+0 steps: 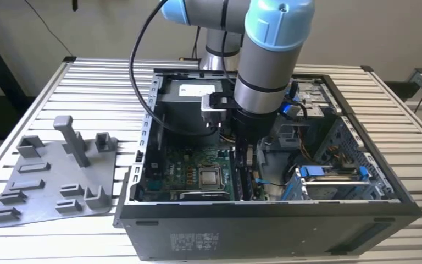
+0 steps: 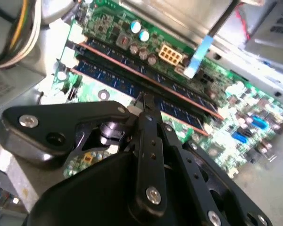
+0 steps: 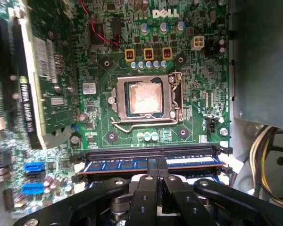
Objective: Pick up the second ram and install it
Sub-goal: 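Press down the second ram until it locks into place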
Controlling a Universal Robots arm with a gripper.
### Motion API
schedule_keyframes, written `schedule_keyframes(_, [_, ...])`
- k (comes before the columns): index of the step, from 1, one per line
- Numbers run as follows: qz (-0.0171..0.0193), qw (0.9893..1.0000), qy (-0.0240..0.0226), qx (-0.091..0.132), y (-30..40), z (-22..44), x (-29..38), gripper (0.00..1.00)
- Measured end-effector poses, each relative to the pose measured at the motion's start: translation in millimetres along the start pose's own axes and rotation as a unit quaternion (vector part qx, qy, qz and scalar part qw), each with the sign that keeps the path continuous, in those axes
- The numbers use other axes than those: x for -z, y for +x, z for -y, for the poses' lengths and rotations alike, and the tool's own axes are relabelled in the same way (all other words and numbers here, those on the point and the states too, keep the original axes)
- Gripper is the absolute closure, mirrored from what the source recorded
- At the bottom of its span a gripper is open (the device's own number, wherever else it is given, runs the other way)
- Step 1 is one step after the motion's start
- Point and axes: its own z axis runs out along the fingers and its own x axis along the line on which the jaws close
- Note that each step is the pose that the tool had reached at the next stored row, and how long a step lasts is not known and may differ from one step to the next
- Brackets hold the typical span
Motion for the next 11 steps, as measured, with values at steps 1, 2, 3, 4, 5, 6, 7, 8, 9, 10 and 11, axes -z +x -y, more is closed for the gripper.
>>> schedule_keyframes(1, [0.0001,1.0,0.0,0.0,-0.1,0.0,4.5,0.89])
schedule_keyframes(2, [-0.0002,1.0,0.0,0.0,-0.1,0.0,7.6,0.89])
schedule_keyframes(3, [0.0,1.0,0.0,0.0,-0.1,0.0,8.1,0.89])
schedule_keyframes(4, [0.0,1.0,0.0,0.0,-0.1,-0.1,8.1,0.89])
schedule_keyframes(5, [0.0,1.0,0.0,0.0,-0.1,-0.1,8.1,0.89])
schedule_keyframes(6, [0.0,1.0,0.0,0.0,-0.1,-0.1,8.1,0.89])
schedule_keyframes(7, [0.0,1.0,0.0,0.0,-0.1,-0.2,8.2,0.89])
schedule_keyframes(8, [-0.0001,1.0,0.0,0.0,0.0,-0.2,8.2,0.89])
schedule_keyframes(9, [-0.0001,1.0,0.0,0.0,0.0,-0.3,8.2,0.89])
schedule_keyframes(10, [-0.0001,1.0,0.0,0.0,0.0,-0.3,8.2,0.89])
schedule_keyframes(11, [-0.0001,1.0,0.0,0.0,0.0,-0.4,8.2,0.89])
